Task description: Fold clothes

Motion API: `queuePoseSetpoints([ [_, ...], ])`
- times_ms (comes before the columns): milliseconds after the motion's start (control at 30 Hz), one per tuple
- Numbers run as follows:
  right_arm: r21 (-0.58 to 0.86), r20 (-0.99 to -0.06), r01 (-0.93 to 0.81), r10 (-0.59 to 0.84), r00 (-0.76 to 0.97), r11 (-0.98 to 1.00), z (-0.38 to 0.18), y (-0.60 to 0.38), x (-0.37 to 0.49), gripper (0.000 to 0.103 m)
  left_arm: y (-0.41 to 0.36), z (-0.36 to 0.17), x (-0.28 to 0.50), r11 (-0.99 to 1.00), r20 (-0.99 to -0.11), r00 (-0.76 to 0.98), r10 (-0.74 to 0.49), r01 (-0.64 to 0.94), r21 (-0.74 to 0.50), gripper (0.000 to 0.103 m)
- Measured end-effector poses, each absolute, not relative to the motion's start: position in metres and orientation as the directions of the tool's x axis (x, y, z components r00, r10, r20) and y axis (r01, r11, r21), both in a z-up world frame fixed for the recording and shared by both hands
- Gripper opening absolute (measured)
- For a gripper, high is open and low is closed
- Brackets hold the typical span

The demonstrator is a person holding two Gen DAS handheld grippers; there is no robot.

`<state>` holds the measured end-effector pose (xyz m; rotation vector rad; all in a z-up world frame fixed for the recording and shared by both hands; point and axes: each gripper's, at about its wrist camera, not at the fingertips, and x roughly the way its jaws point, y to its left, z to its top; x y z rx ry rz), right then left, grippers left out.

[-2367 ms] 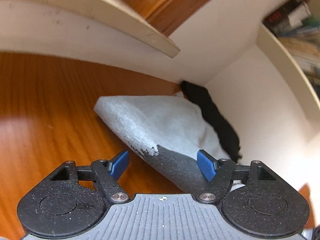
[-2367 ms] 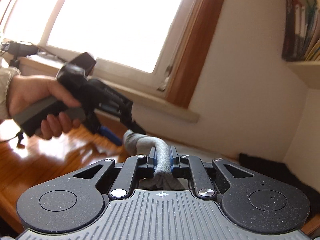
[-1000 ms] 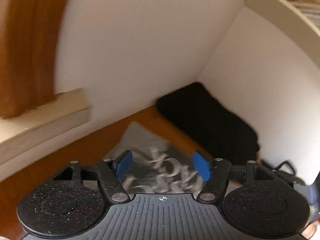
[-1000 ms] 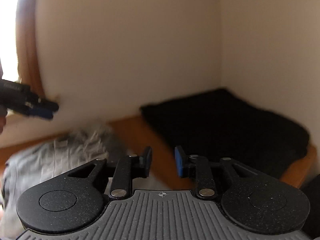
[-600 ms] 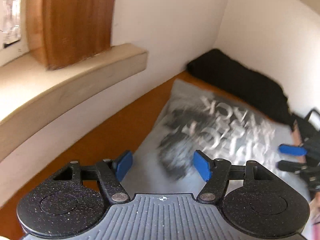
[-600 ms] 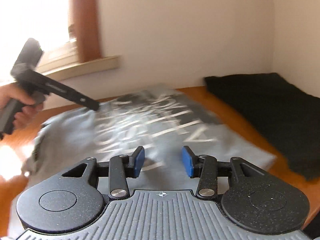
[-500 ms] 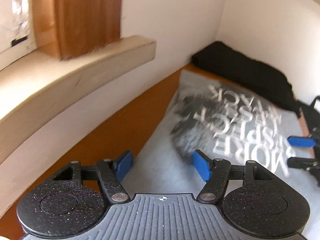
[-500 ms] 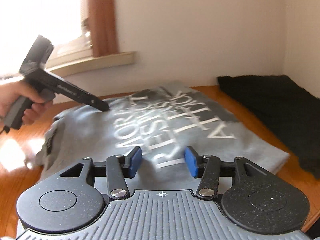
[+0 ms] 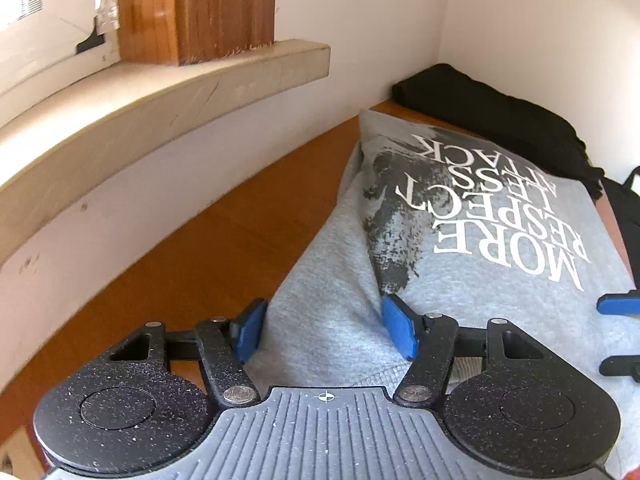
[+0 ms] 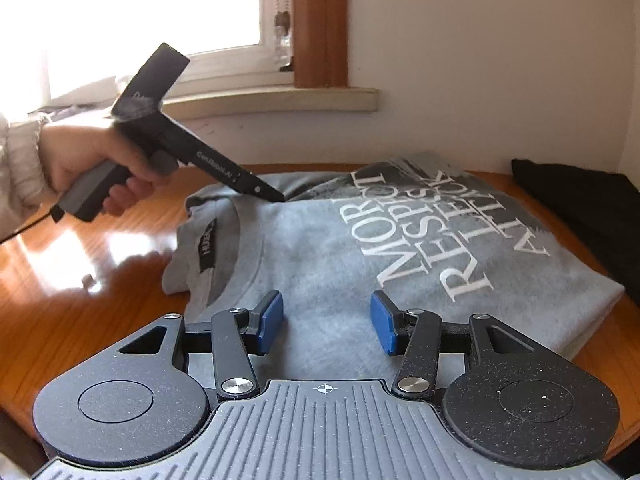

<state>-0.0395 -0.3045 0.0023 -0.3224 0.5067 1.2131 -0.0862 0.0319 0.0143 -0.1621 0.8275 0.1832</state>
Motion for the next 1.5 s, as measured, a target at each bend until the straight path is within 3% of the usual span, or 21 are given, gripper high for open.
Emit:
queuePoseSetpoints([
  [233, 0.012, -0.58, -0.963, 0.786, 0.213, 0.27, 0.004, -0.329, -0.032, 0.048, 0.025, 0.035, -0.104, 0.969, -0.723, 0.69, 0.041, -0.205, -0.14, 0.067],
  [567, -0.063, -0.626, -0.905, 0.69, 0.363, 0.42, 0.014, -0.377, 0.029, 0.048, 0.016, 0.033, -0.057, 0.965, -0.655, 0.753, -0.056, -0.127, -0.228, 0.065],
  [667, -0.044, -0.622, -0.902, 0.694, 0.362, 0.43, 0.021, -0.38, 0.037, 0.047, 0.014, 0.021, -0.048, 0.953, -0.642, 0.762, -0.081, -0.128, -0.273, 0.047],
  [867, -0.024, -0.548, -0.883, 0.733, 0.404, 0.468, 0.034, -0.354, 0.057, 0.049, 0.014, 0.011, -0.062, 0.933, -0.601, 0.793, -0.093, -0.141, -0.331, 0.039],
  [900, -0.034, -0.557, -0.876, 0.718, 0.417, 0.482, 0.028, -0.345, 0.063, 0.049, 0.014, 0.01, -0.066, 0.933, -0.594, 0.8, -0.087, -0.143, -0.329, 0.032],
  [933, -0.044, -0.57, -0.867, 0.7, 0.43, 0.496, 0.021, -0.335, 0.068, 0.049, 0.013, 0.009, -0.07, 0.934, -0.586, 0.806, -0.081, -0.144, -0.327, 0.003],
  [1100, -0.041, -0.569, -0.844, 0.681, 0.46, 0.535, -0.005, -0.317, 0.088, 0.05, 0.013, 0.016, -0.103, 0.927, -0.514, 0.856, -0.055, -0.147, -0.344, 0.002],
  [1367, -0.016, -0.522, -0.85, 0.72, 0.456, 0.526, -0.014, -0.328, 0.09, 0.051, 0.023, 0.02, -0.095, 0.914, -0.516, 0.856, -0.03, -0.185, -0.361, 0.004],
  [1433, -0.02, -0.51, -0.848, 0.725, 0.464, 0.529, -0.016, -0.33, 0.086, 0.051, 0.025, 0.021, -0.089, 0.912, -0.518, 0.855, -0.023, -0.195, -0.361, 0.034],
  [1500, -0.021, -0.501, -0.848, 0.728, 0.467, 0.53, -0.017, -0.33, 0.085, 0.051, 0.025, 0.024, -0.072, 0.917, -0.522, 0.853, -0.009, -0.201, -0.344, 0.039],
])
